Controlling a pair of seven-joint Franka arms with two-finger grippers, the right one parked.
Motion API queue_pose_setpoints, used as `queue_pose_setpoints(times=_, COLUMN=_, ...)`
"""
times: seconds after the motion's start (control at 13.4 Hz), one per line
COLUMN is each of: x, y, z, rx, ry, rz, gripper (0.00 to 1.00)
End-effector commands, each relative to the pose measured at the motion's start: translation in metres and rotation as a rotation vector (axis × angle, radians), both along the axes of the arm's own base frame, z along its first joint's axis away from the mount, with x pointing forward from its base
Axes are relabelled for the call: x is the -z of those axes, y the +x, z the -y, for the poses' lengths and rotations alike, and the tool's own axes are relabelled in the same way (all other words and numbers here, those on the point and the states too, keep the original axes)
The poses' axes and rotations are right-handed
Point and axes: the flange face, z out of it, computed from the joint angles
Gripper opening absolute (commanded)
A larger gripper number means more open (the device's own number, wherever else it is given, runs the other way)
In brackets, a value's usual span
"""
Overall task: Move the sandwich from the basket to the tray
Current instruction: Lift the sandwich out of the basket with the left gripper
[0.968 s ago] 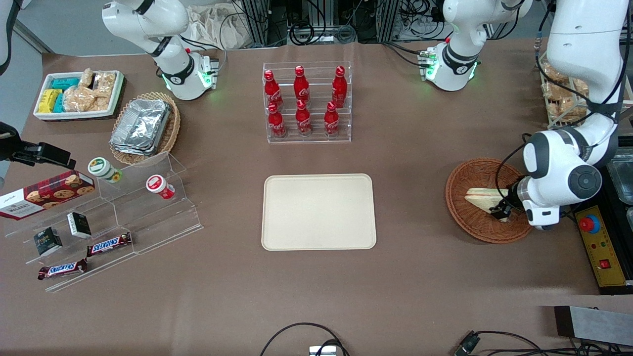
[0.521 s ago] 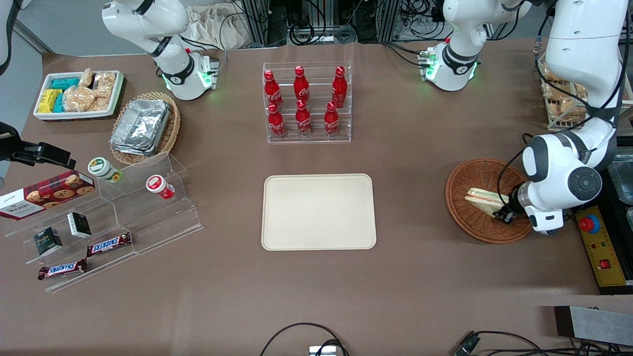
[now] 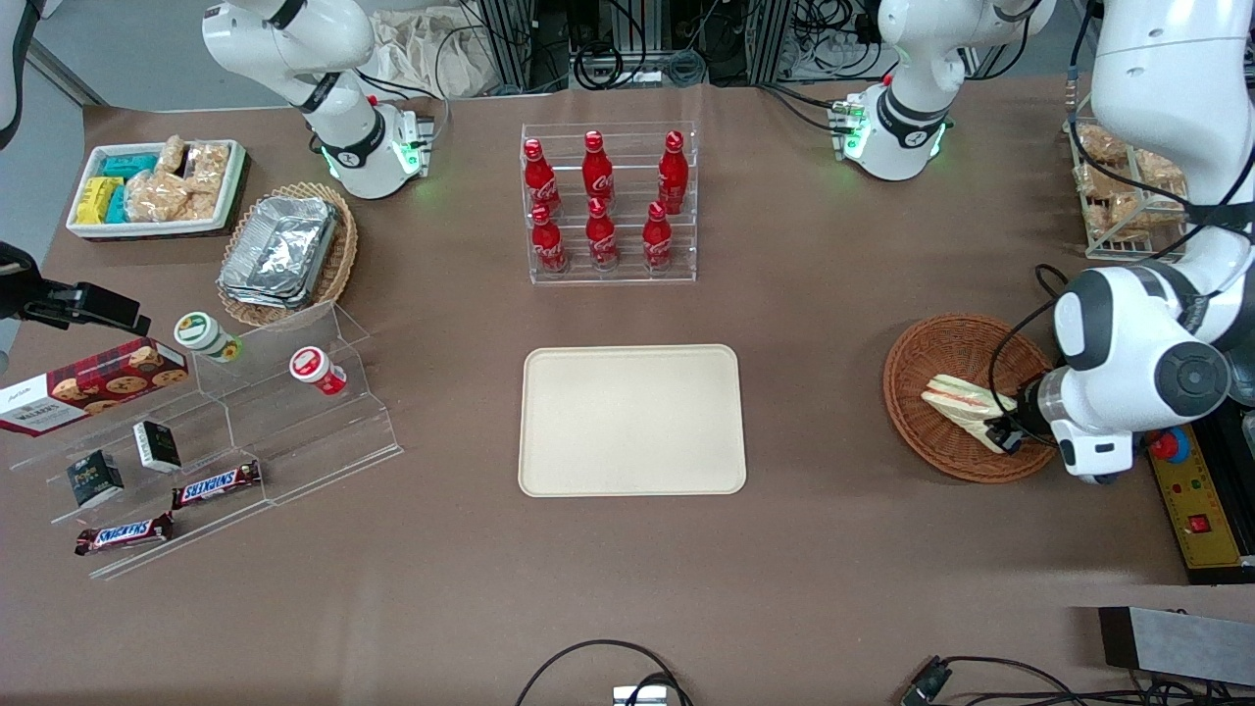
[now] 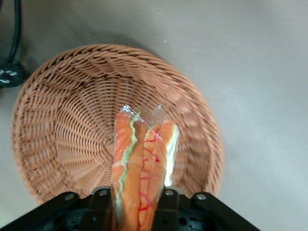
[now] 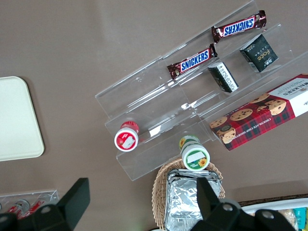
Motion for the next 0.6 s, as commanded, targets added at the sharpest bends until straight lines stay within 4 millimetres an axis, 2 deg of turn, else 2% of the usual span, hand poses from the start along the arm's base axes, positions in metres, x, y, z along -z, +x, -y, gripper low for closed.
queue_pose_setpoints(times=0.0, x=-0.061, y=0.018, z=0.029, rx=0.134, ry=-0.024, rz=0.001, gripper=0.00)
queue_pose_setpoints(times=0.15, x=-0.108, y=0.032, z=0.062, rx=0.228, ry=-0.054, rz=0.046, gripper=0.00)
queue_pose_setpoints(times=0.3, x=-0.138, y=0.032, z=0.099, rx=0.396, ry=-0.072, rz=0.095, gripper=0.00)
queue_pose_setpoints(times=0.52, x=-0.136, y=0.013, z=0.186, rx=0.545, ry=-0.146, rz=0.073, gripper=0.00)
